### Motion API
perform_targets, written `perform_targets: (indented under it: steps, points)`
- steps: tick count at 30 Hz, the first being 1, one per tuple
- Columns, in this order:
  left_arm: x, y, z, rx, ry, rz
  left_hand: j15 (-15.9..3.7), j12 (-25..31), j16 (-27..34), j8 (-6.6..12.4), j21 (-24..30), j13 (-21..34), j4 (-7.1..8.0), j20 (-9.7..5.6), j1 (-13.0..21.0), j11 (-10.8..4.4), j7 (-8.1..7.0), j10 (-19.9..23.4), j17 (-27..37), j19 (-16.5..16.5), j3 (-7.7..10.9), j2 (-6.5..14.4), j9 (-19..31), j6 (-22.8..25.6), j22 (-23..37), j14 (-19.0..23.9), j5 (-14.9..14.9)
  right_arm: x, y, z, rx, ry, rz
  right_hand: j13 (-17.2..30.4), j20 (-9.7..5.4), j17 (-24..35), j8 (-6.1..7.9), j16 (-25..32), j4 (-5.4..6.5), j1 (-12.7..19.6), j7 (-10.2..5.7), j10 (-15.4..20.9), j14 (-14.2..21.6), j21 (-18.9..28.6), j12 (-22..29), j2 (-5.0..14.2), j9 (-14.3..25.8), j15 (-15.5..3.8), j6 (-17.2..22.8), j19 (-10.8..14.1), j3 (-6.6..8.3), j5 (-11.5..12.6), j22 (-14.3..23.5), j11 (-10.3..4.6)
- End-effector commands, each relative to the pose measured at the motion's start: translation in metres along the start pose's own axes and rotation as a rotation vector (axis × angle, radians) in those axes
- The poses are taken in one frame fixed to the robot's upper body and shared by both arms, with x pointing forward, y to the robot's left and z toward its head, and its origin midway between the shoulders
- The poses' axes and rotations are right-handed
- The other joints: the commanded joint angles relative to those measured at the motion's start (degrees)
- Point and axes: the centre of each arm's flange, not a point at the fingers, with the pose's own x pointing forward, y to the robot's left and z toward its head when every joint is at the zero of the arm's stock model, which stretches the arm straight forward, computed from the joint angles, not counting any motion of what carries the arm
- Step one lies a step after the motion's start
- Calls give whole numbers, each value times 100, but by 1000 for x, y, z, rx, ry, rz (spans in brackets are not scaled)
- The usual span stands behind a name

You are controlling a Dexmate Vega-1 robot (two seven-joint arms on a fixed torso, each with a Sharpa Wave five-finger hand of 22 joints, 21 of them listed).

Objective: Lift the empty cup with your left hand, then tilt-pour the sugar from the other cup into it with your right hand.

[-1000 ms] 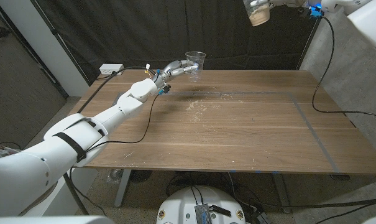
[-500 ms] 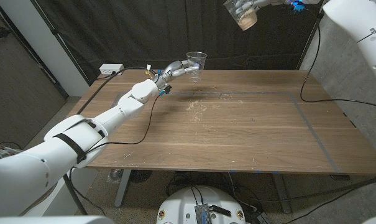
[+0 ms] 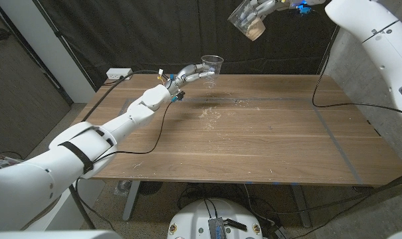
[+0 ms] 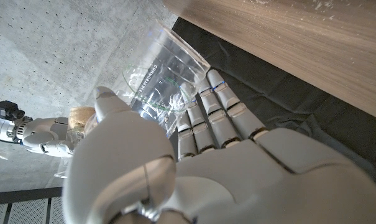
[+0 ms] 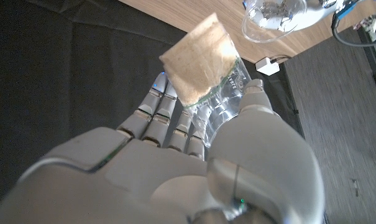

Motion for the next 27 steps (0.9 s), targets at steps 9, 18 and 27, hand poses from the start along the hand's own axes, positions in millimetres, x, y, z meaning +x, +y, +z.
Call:
perform_targets:
  steps: [9, 18, 27]
  points:
    - [2, -4, 2, -4, -40, 22, -539, 55, -25, 69, 37, 32, 22, -236, 60, -33, 15, 62, 37, -24, -41, 0, 45, 79, 5, 94, -31, 25, 35, 41, -187, 42, 101, 33, -456, 60, 36, -13, 20, 14, 16, 100, 99, 60, -29, 54, 31, -1086, 64, 79, 56, 8, -14, -31]
    - [-2, -10, 2, -13, -40, 23, -536, 57, -39, 85, 46, 29, 32, -230, 68, -45, 4, 88, 52, -23, -45, 10, 58, 99, 5, 103, -37, 39, 47, 44, -264, 64, 140, 46, -453, 93, 54, -1, 20, 15, 1, 156, 151, 71, -29, 54, 44, -1086, 127, 77, 65, 7, -39, -37]
    - [-8, -14, 2, -18, -39, 32, -538, 58, -51, 97, 57, 38, 48, -235, 73, -39, 1, 100, 70, -17, -47, 29, 72, 109, 4, 120, -45, 40, 51, 52, -334, 75, 160, 66, -455, 122, 69, 1, 22, 10, 0, 193, 183, 83, -30, 50, 57, -1086, 179, 81, 68, 7, -62, -49]
